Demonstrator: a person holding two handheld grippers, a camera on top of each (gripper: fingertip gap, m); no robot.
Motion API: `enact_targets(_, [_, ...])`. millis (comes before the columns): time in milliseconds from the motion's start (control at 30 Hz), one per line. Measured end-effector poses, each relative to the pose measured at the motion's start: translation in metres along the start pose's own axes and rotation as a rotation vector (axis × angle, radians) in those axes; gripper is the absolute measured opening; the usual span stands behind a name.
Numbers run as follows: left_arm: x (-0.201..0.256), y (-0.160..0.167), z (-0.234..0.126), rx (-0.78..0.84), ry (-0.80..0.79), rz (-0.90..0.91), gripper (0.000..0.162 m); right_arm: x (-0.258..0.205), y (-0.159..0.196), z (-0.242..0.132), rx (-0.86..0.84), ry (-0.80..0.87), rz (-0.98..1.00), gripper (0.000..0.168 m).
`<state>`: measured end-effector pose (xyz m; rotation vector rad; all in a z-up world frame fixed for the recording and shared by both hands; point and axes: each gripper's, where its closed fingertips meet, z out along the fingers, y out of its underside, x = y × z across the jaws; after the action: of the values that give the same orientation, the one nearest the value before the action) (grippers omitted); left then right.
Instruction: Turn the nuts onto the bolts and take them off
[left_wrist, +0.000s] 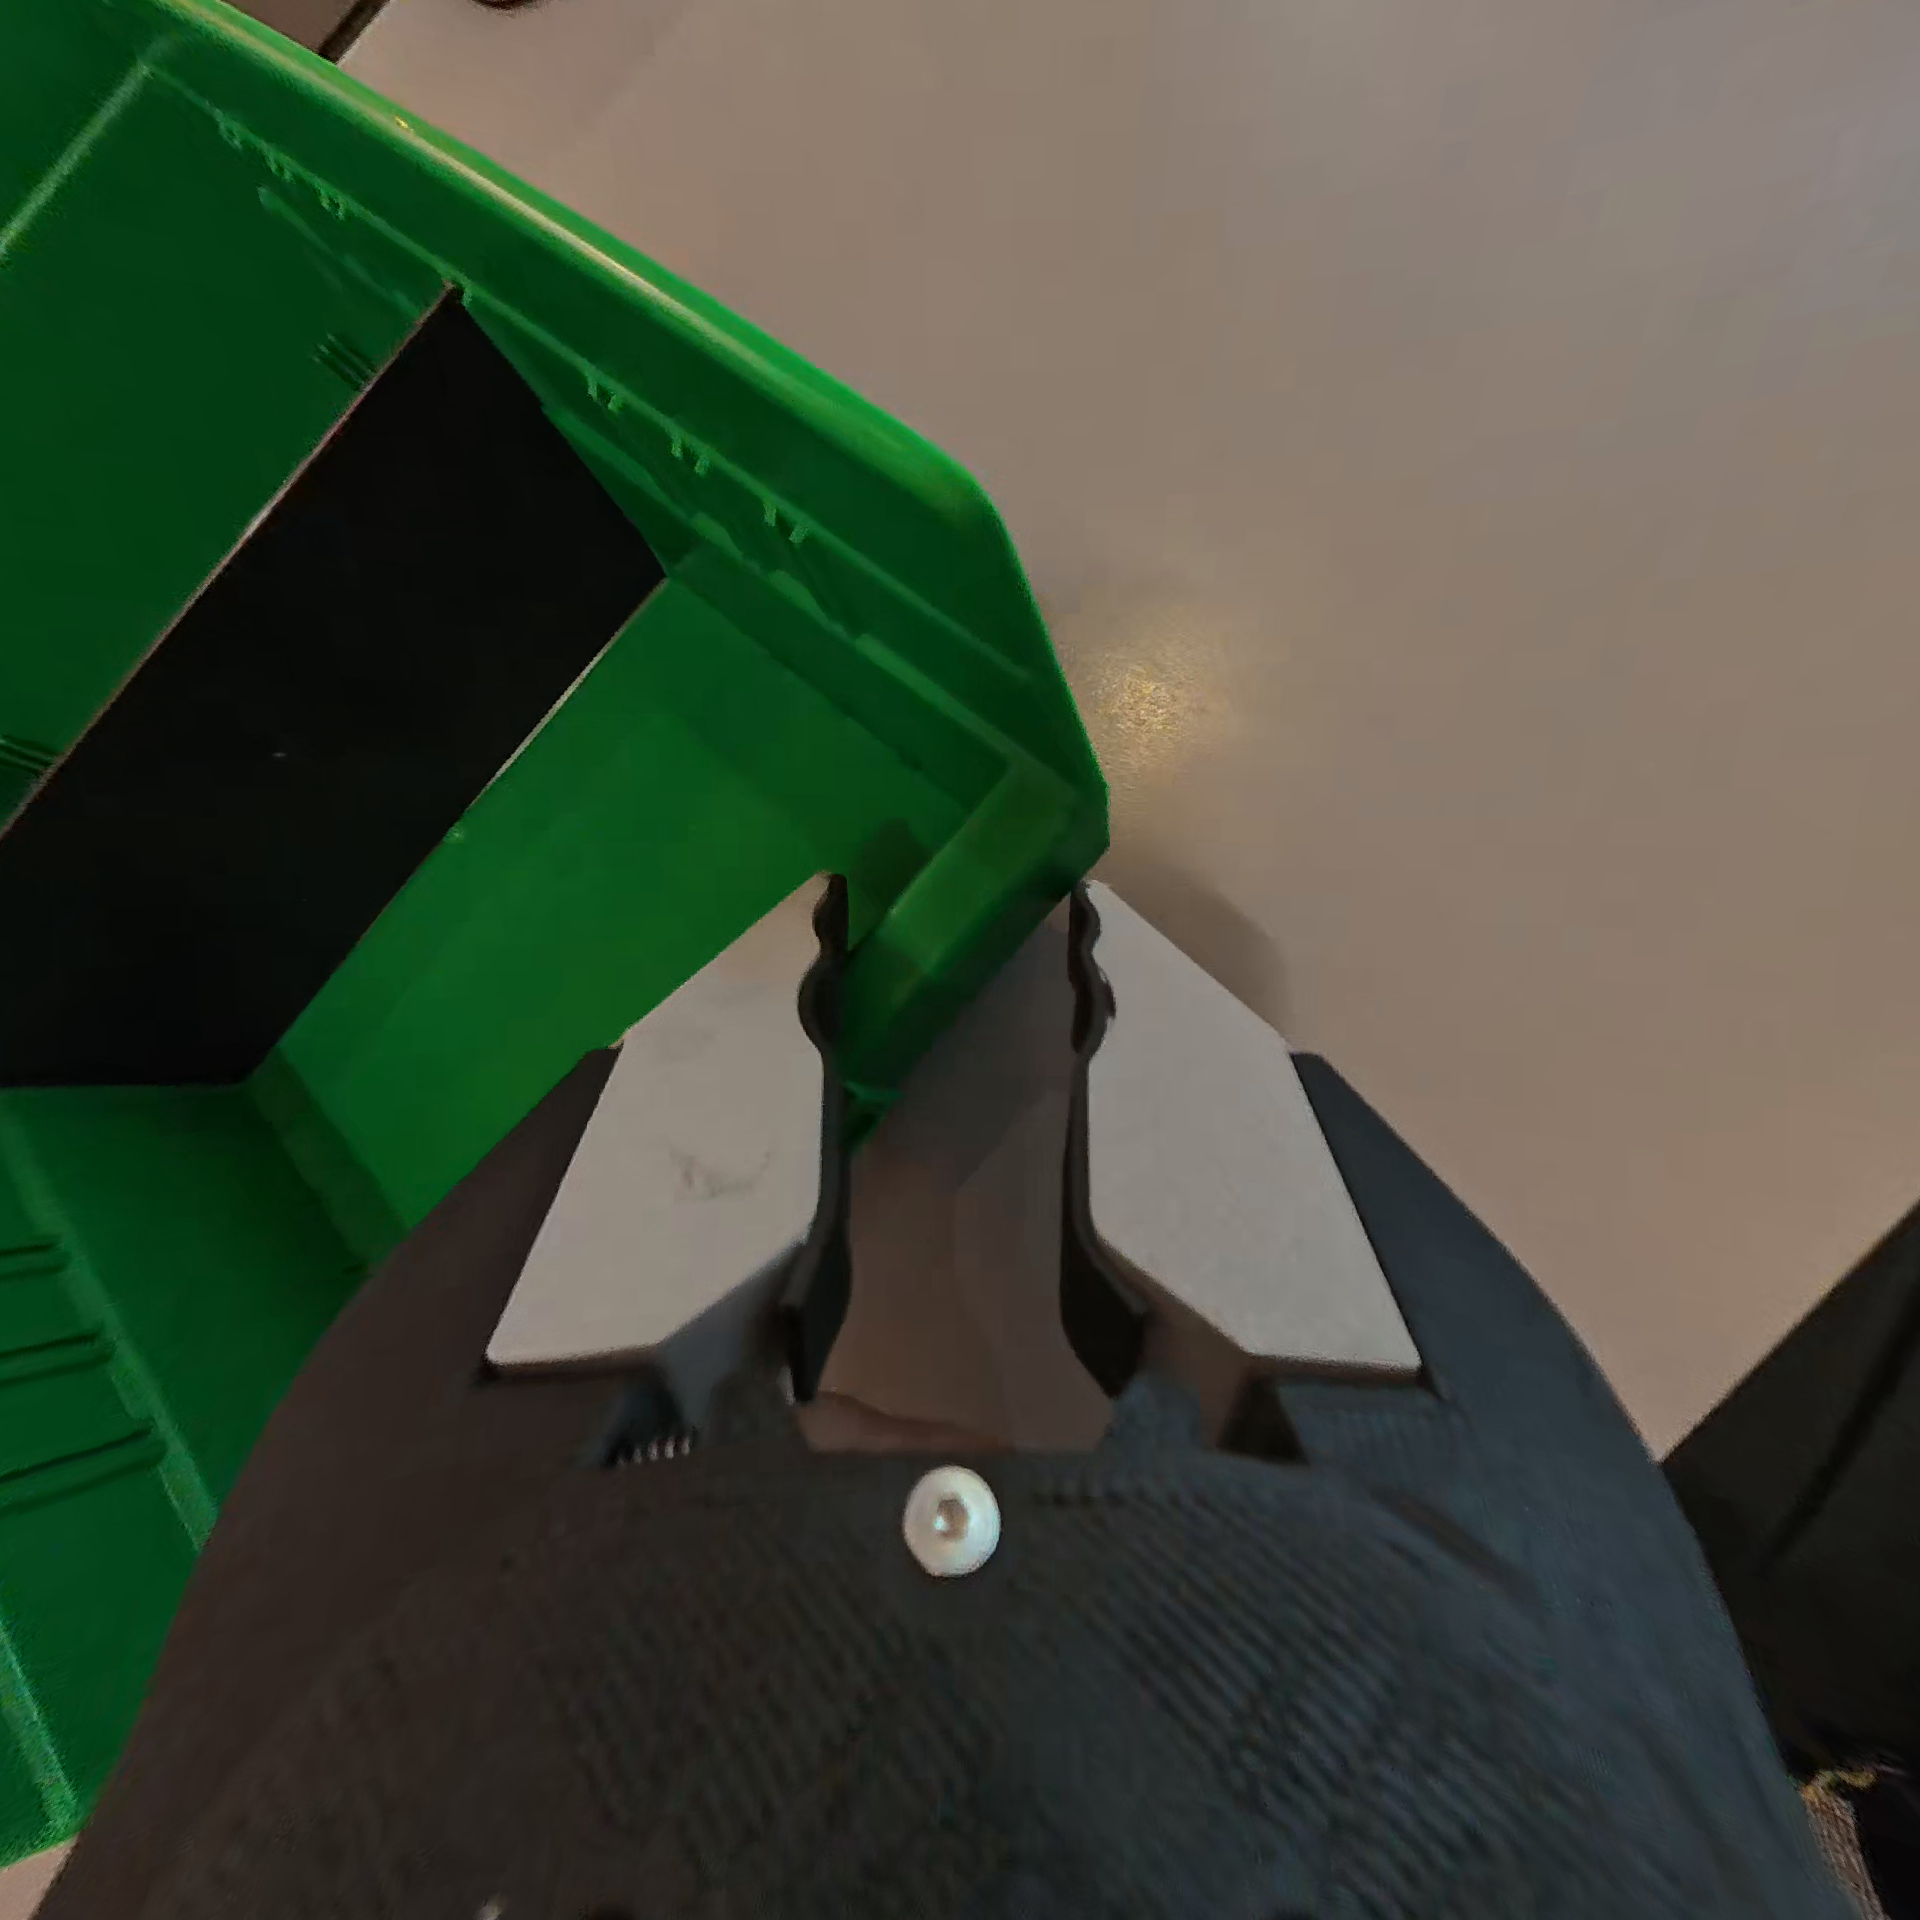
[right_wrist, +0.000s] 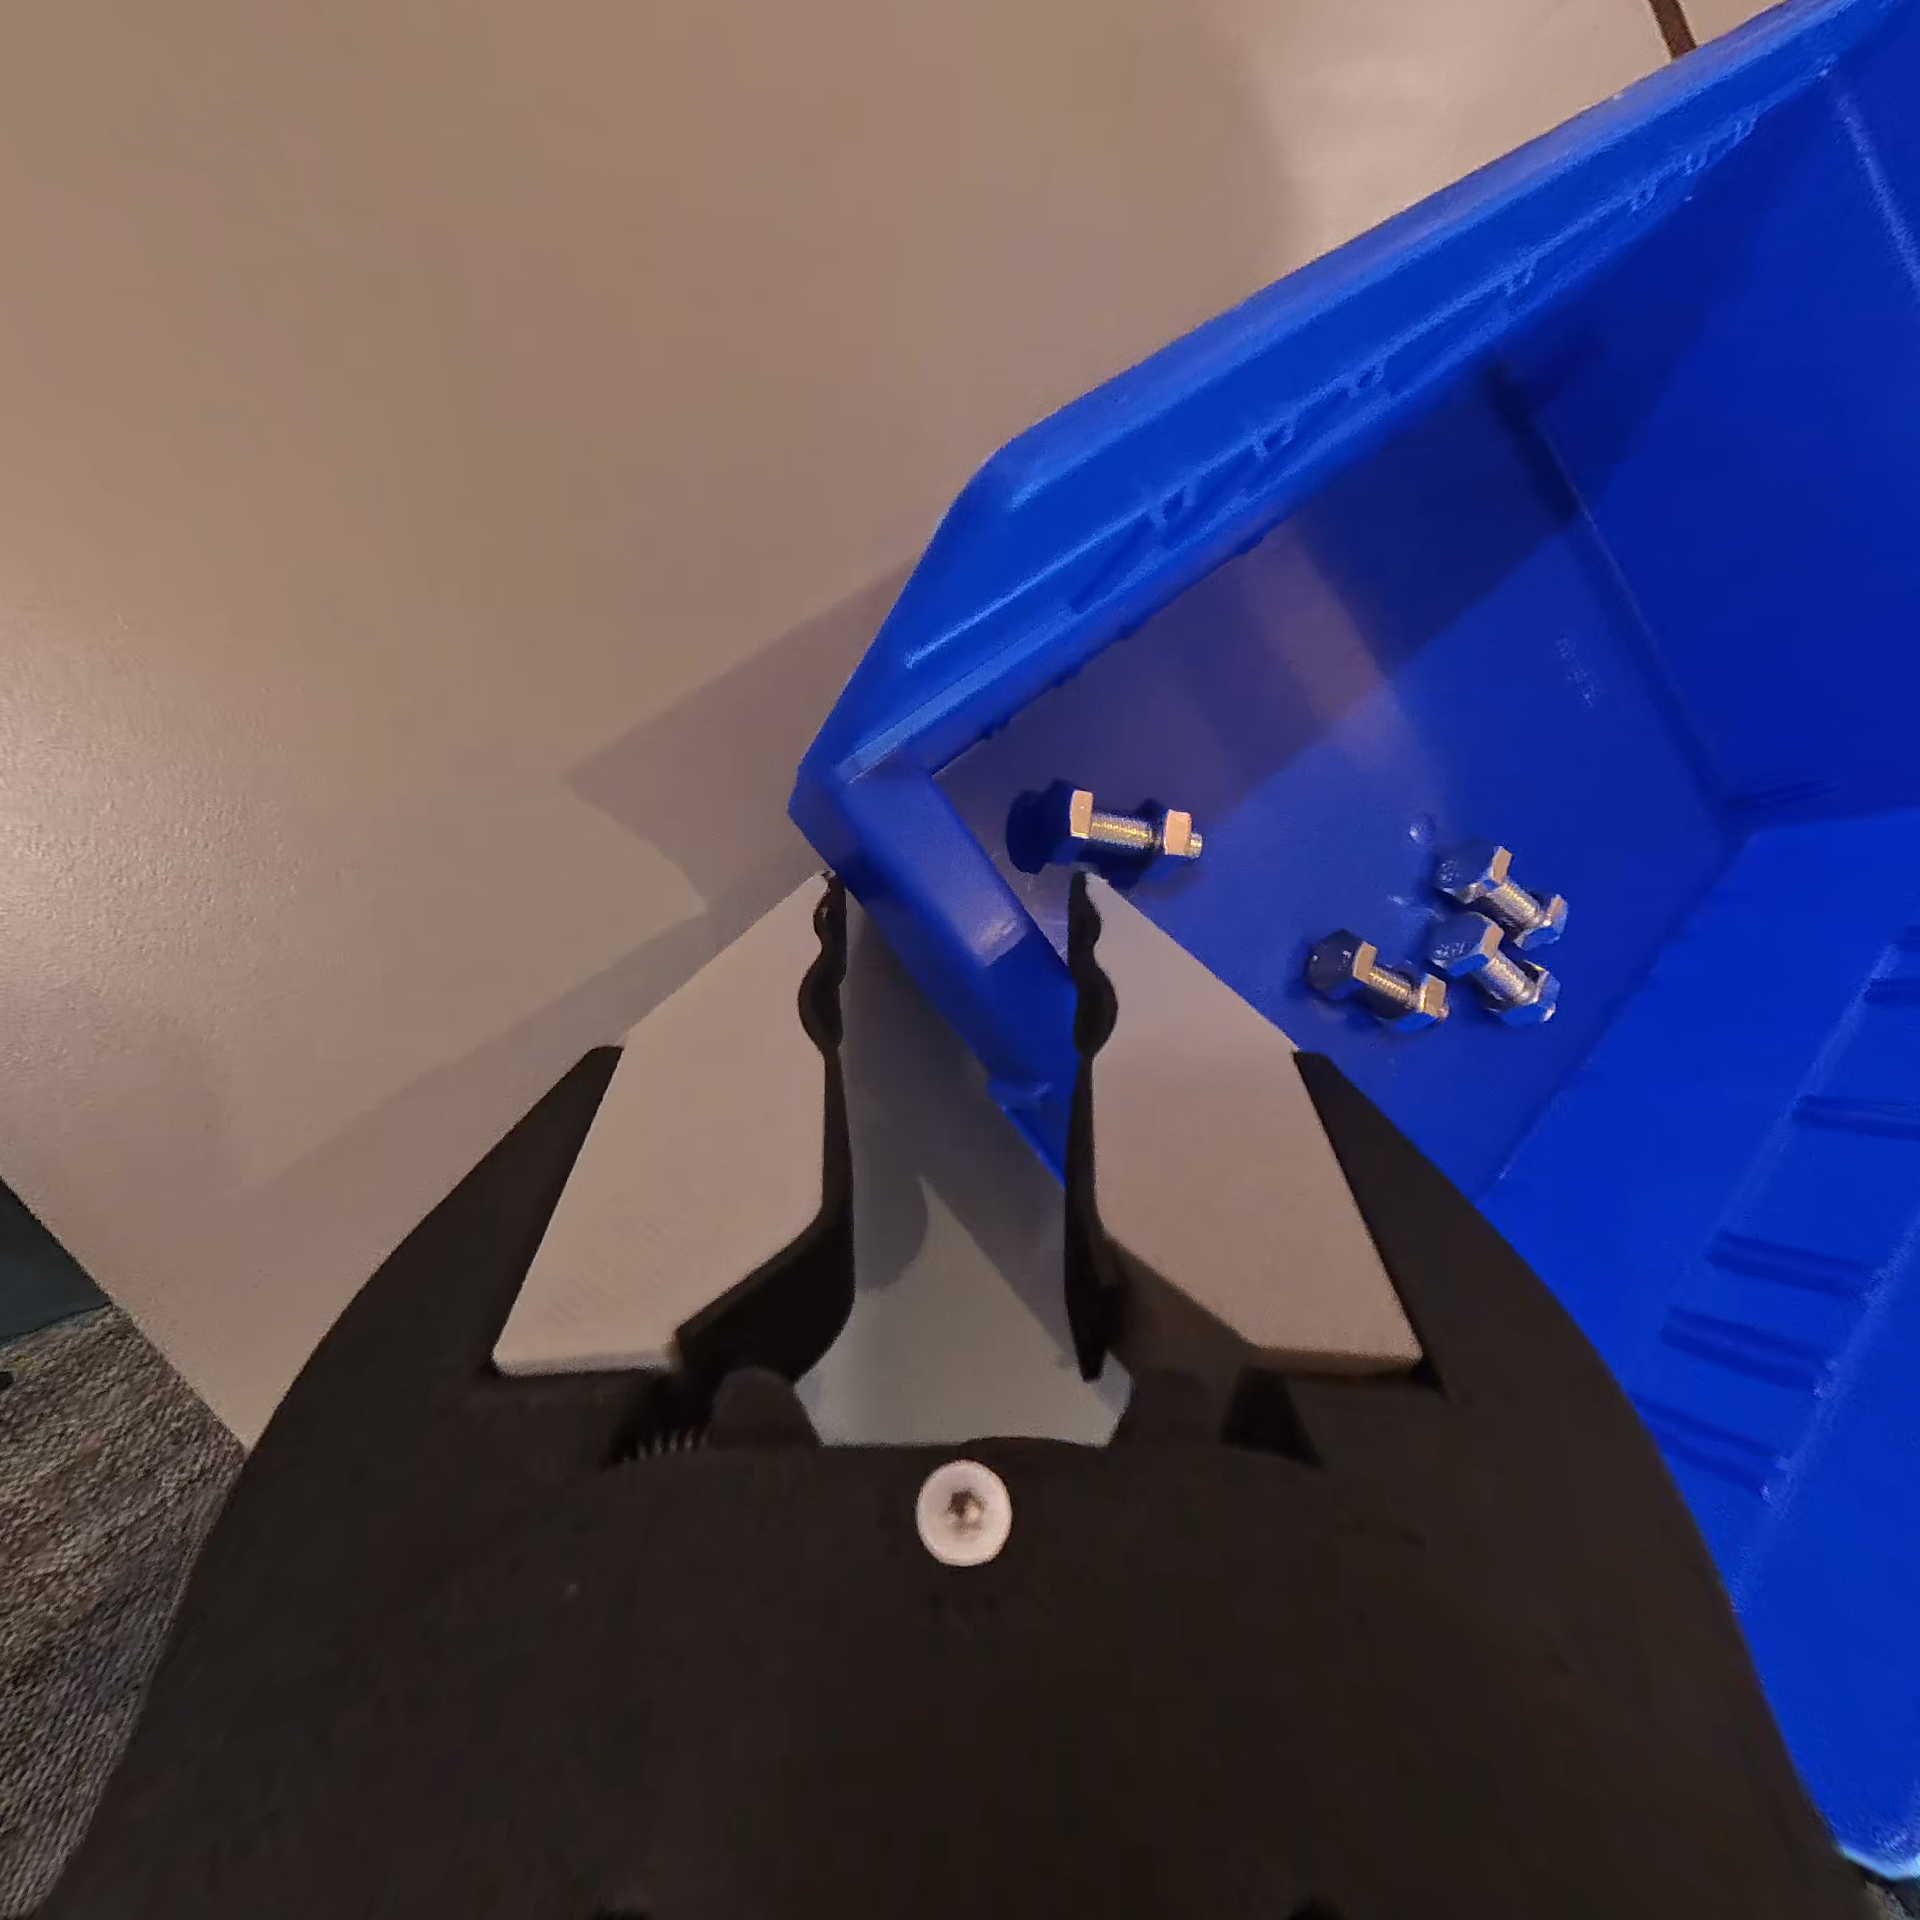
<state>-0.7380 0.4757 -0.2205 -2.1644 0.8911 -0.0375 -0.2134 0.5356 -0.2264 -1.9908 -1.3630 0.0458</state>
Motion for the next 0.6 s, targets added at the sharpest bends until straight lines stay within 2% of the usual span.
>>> enact_targets(467, [0.011,0.001,-0.004,-0.078,0.096,0.031,0.032,-0.024,-0.008,-0.005,-0.057,-0.071,-0.081,0.032])
enact_targets(600, [0.013,-0.008,-0.007,-0.025,0.104,0.030,0.029,-0.026,-0.011,-0.004,-0.044,-0.044,-0.088,0.032])
